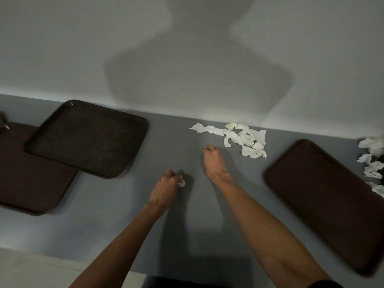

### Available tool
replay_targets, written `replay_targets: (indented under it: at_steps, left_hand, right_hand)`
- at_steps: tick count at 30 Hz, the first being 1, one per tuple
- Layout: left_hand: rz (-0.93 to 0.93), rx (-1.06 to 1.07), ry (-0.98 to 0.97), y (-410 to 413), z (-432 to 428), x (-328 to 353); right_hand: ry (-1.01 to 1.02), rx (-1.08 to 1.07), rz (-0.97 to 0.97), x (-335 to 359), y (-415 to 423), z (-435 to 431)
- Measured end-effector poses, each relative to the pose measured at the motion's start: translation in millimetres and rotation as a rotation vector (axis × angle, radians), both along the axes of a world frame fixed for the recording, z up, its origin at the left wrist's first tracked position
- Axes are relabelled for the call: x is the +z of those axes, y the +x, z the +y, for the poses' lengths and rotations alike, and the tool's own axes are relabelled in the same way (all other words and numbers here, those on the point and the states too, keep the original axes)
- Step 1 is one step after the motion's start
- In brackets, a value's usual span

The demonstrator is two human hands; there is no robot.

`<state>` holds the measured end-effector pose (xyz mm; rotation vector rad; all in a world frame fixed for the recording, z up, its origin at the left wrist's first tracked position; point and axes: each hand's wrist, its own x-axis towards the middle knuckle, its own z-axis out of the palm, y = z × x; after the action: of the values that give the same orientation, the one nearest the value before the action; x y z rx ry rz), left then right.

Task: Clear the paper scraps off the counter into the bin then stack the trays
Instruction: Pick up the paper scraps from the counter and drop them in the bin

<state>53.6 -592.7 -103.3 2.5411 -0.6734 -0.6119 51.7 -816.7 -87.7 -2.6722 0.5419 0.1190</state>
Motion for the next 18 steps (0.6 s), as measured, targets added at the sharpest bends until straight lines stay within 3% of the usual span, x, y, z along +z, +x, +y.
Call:
replay_targets:
  at_steps: [2,5,8,11,13,16,18]
  left_hand:
    - [-0.146,-0.1,0.073,-1.2,-0.3,-2.8]
    - [-0.196,-0.111,0.098,-8.6,-2.0,2.5]
    - [-0.239,-0.12,0.116,-20.3,-0.7,8.6]
    - [-0.206,-0.133,0.075,-38.7,2.7,16.7]
    - [-0.168,-0.153,0.042,-52.0,6.8,19.5]
    - [-0.065,-0.112,-0.05,-81.6,18.5,20.1]
    - [-0.006,-0.097,-0.154,-104.8,25.1,25.6]
  right_hand:
    - [0.052,-0.042,-0.03,-3.2,-17.7,1.1]
    - [0.154,-0.151,-0.088,-11.2,-57.8,1.5]
    - [0.291,-0.426,-0.117,-17.2,-108.7,12.4]
    - [0.343,-0.749,-0.292,-21.4,-157.3,29.4]
    - [0.356,-0.781,-0.299,-23.4,-184.2,39.1]
    - [0.377,-0.678,-0.104,-17.1,-228.4,53.0]
    - [0.407,-0.757,-0.15,-8.4,-261.9,66.5]
